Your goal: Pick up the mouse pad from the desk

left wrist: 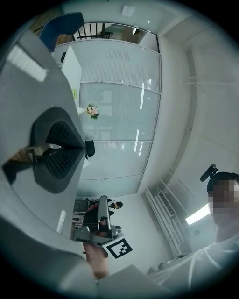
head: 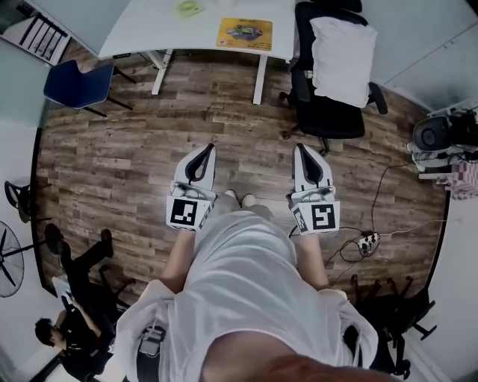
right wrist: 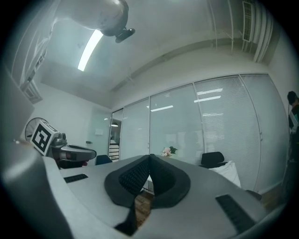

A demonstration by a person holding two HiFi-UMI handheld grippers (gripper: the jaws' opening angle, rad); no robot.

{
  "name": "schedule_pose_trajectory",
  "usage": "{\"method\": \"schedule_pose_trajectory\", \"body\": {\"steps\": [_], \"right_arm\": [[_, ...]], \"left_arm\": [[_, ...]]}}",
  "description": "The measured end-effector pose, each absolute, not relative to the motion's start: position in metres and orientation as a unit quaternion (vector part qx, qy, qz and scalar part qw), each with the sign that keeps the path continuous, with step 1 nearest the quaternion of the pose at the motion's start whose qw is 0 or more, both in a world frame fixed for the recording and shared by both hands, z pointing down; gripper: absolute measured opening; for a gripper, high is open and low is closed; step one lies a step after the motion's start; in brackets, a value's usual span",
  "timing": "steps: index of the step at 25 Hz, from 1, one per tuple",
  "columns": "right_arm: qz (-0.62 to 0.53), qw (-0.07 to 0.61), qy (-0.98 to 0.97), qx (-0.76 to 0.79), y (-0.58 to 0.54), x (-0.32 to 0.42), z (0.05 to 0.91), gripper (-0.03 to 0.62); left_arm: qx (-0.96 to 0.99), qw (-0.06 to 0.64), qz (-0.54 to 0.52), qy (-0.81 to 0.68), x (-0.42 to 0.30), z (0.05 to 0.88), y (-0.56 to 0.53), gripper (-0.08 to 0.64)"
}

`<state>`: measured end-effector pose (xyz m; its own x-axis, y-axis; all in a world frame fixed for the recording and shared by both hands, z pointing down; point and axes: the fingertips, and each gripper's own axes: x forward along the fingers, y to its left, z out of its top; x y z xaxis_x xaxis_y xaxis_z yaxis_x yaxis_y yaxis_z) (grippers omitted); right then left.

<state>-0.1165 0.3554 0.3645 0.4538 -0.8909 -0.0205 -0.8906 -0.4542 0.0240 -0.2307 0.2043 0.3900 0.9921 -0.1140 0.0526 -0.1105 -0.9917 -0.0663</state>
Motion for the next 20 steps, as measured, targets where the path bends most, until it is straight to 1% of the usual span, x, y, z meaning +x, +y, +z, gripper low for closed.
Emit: {"method": "schedule_pose_trajectory", "body": {"steps": [2,7,13,20], "right_arm": [[-0.012,0.006,-0.529,0.849,0.351,-0.109,0.371,0.0],[-0.005,0.007,-0.544,0.839,0.339,-0.093,0.377,0.0],[-0.012,0.017,-0.567,0.824,0.316,-0.053,0.378,0.0],[-0.03,0.041,-0.615,0.787,0.254,0.007,0.37,0.002]], "left_arm": [[-0.997,0.04,-0.029,0.067,-0.23,0.389,0.2,-0.011],[-0.995,0.029,-0.04,0.087,-0.227,0.397,0.194,-0.011],[-0.991,0.037,-0.019,0.128,-0.191,0.394,0.171,-0.011],[-0.984,0.028,0.004,0.176,-0.149,0.389,0.132,-0.011]]}}
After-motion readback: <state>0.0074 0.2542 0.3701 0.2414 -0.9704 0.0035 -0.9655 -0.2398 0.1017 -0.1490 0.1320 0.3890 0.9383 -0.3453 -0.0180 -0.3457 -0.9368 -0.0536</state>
